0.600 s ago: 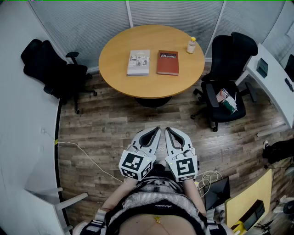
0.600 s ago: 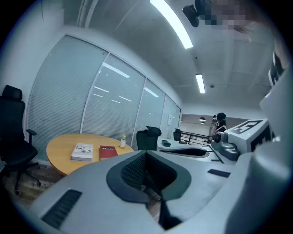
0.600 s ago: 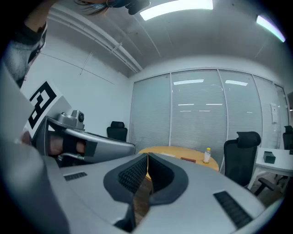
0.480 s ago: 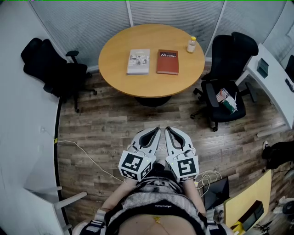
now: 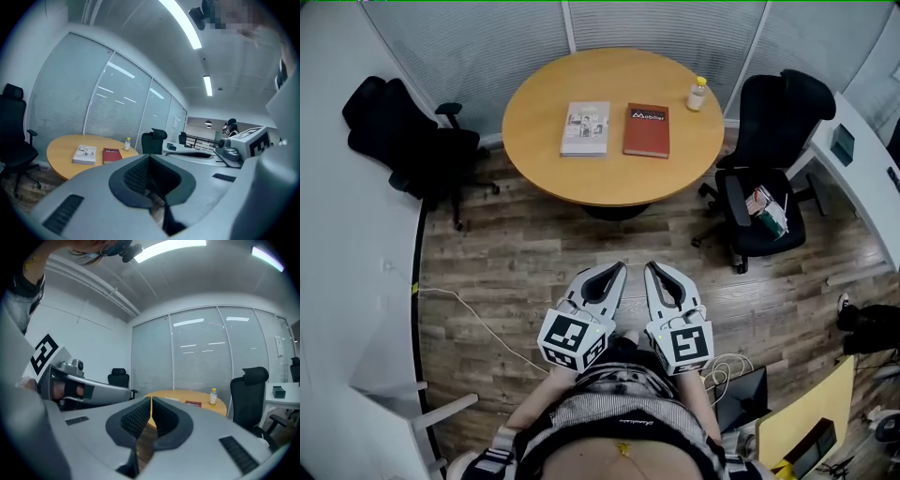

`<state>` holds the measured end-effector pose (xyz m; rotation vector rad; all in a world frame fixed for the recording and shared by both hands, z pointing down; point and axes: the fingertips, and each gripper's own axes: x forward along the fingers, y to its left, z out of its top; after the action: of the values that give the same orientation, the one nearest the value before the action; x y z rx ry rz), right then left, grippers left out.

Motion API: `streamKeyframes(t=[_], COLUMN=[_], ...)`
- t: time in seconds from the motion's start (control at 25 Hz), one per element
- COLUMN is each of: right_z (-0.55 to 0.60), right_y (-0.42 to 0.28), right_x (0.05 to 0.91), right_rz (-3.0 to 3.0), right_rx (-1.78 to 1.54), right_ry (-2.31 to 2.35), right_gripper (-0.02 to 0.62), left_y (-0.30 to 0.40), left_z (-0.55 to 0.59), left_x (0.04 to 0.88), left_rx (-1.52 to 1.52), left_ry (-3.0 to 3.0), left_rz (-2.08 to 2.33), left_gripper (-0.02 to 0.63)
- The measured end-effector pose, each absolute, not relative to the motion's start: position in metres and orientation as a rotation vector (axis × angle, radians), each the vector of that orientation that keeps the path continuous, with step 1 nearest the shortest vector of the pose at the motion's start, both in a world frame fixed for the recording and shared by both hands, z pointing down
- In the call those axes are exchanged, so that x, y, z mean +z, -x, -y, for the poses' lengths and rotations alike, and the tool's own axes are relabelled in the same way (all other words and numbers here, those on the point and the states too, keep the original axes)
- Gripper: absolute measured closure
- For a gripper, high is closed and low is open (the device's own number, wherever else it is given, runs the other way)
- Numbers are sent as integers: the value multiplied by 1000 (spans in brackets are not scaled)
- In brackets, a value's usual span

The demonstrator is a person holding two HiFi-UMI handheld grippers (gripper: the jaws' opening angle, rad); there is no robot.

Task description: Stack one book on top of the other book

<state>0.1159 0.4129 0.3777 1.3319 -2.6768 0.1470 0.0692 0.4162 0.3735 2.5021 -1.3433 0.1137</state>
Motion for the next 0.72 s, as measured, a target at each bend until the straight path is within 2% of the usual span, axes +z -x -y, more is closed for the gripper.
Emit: streamKeyframes(t=[0.72], right_z=[-244], right_y=[-64], right_x=[375], right_rz=[2604], right_rx=[124], right_ry=[-1465], right_gripper=[571], left_y=[-41], left_z=[-247], left_x=[377], left_rx=[149], left_ry=[-2627], left_rz=[1134], left_gripper=[588])
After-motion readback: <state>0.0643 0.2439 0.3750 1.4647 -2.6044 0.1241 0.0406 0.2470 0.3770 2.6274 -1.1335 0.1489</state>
